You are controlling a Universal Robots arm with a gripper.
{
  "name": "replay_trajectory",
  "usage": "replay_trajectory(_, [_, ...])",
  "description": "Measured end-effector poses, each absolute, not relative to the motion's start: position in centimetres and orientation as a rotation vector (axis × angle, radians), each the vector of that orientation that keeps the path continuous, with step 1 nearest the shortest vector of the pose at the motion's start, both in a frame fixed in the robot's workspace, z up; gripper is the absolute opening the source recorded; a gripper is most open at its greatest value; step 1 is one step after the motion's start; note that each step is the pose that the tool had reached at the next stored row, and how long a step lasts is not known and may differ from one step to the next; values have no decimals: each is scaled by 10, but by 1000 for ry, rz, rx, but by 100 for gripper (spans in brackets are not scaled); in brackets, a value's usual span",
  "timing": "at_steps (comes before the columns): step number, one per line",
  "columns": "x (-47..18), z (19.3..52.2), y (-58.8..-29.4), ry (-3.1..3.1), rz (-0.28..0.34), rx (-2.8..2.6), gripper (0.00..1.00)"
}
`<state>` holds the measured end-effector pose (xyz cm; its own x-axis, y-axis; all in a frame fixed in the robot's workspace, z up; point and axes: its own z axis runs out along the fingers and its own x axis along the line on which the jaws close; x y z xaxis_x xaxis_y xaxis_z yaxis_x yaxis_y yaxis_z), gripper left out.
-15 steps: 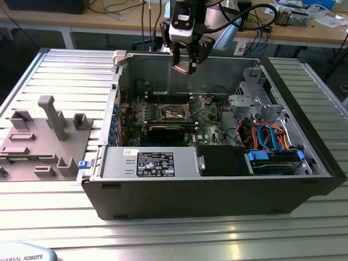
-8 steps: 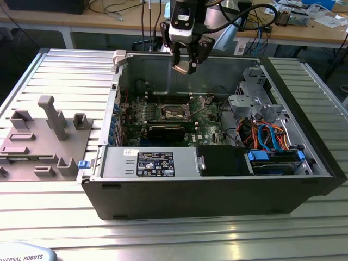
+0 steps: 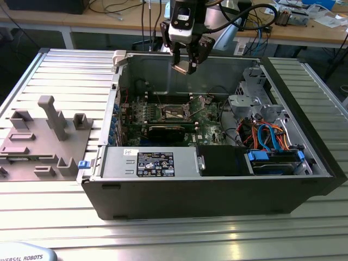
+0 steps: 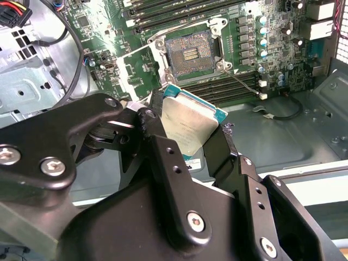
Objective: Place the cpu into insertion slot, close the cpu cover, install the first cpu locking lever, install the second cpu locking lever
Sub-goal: 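Place the cpu into insertion slot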
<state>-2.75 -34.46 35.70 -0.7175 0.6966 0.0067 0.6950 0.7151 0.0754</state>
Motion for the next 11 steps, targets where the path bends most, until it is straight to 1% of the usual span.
replay_trajectory(11, [-27,357,-345,2885,113,1180,54])
